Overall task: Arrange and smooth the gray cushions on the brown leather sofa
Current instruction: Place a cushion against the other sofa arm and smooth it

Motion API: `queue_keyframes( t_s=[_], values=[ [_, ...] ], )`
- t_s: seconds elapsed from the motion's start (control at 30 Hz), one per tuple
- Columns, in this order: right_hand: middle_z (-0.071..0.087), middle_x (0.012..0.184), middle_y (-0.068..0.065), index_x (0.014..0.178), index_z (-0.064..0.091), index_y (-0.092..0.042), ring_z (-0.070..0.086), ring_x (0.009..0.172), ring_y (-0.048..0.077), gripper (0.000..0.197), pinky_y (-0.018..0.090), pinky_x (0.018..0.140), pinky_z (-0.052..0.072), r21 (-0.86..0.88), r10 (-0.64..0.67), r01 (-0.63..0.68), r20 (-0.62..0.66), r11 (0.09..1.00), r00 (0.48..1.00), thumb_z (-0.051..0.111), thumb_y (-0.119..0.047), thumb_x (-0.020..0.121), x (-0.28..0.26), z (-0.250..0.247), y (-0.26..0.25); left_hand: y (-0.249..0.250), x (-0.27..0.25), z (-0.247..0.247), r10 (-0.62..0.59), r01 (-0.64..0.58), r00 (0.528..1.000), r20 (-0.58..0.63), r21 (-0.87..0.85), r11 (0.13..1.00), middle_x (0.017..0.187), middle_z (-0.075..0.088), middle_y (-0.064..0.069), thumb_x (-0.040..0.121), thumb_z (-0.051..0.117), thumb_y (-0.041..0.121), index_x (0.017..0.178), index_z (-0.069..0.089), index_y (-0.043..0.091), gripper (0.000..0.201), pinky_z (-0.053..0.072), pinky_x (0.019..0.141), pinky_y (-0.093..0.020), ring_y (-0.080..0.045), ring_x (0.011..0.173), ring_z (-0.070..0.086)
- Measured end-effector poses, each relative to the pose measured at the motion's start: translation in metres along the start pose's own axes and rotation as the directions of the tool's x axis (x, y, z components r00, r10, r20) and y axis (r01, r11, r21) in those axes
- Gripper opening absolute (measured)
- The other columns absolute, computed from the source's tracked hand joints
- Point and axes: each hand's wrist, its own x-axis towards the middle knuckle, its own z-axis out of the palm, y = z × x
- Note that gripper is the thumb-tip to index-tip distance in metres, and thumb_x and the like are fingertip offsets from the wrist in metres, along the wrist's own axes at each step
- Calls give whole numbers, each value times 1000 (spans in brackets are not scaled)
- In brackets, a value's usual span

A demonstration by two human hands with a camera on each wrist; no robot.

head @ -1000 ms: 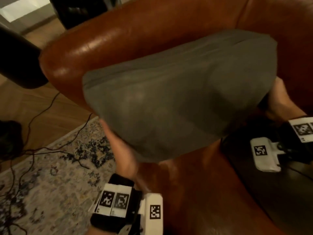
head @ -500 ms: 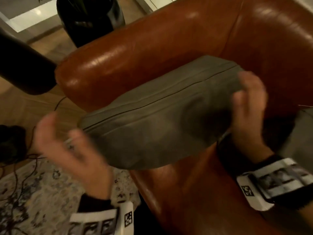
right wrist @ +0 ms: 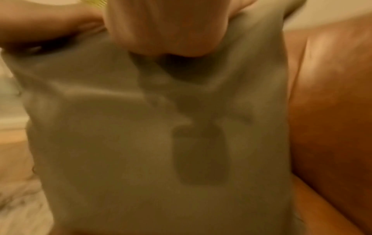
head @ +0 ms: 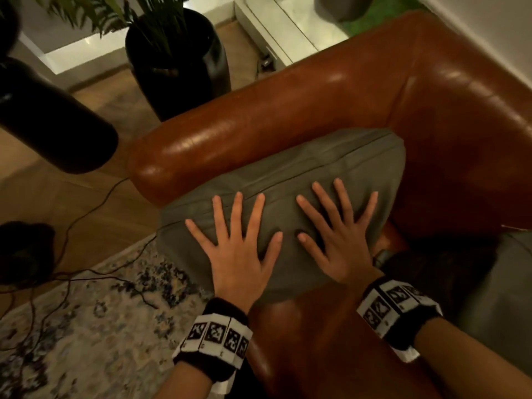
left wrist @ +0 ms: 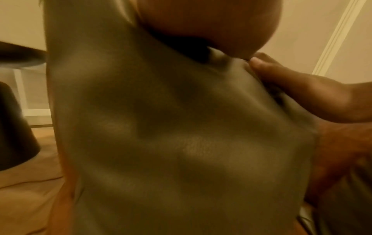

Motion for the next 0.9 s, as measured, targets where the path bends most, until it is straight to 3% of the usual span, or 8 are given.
queue_keyframes(
  t_s=[0.1,0.27,0.37,0.5,0.6,0.67,0.77,0.9],
  values=[
    [26,157,1,148,22,-33,15,146,30,59,75,104,5,6,-37,37,90,999,995,20,-60,95,-4,0,-1,5,-3,-4,-6,6,996,92,-8,1000,153,33,-5,94,8,62,149,14,31,64,4,106,-73,-36,144,20],
    [44,146,-2,142,37,-32,25,140,18,44,63,107,12,218,115,-97,-72,971,991,28,-39,99,39,-36,28,-26,22,-35,-88,74,985,-147,-100,992,124,61,1,96,29,44,139,44,22,50,19,106,-59,-22,122,53],
    [46,145,-3,139,43,-27,25,142,20,52,61,106,13,197,105,-112,44,974,993,25,-50,96,71,-43,75,-56,29,-38,-22,16,987,-157,-39,999,115,63,-3,93,40,47,120,59,20,44,19,102,-54,-25,112,56],
    [61,95,4,97,59,-18,56,102,26,38,49,99,20,199,-14,36,-110,979,994,35,-46,97,93,-61,96,-61,34,-47,33,-64,938,-345,-79,995,81,63,3,96,42,41,88,62,21,29,26,89,-42,-20,81,57],
    [60,107,3,102,61,-17,45,121,21,22,56,106,15,292,119,-47,-233,955,965,45,-32,97,109,-76,96,-52,44,-71,-62,-22,872,-486,-165,986,92,67,3,97,41,40,95,64,22,29,25,95,-44,-16,93,53],
    [52,132,2,117,60,-21,30,138,21,25,58,112,11,409,266,-130,-295,903,918,47,-29,98,95,-76,88,-37,38,-78,-106,27,852,-512,-160,987,116,64,0,98,41,37,114,59,22,28,22,105,-59,-17,116,49],
    [22,152,9,139,42,-23,19,143,36,44,60,113,18,532,466,-220,-388,818,795,46,-37,98,18,-49,54,5,-5,-67,122,-192,861,-494,-93,977,140,45,-10,96,42,36,132,46,23,39,12,103,-73,-32,135,34],
    [-10,160,-2,148,12,-44,-8,143,46,75,64,112,-5,345,242,-156,-224,926,944,40,-71,84,-82,15,21,22,-70,16,609,-565,778,-155,253,786,159,-14,-3,86,42,56,148,9,40,72,7,96,-78,-27,147,-12]
  ],
)
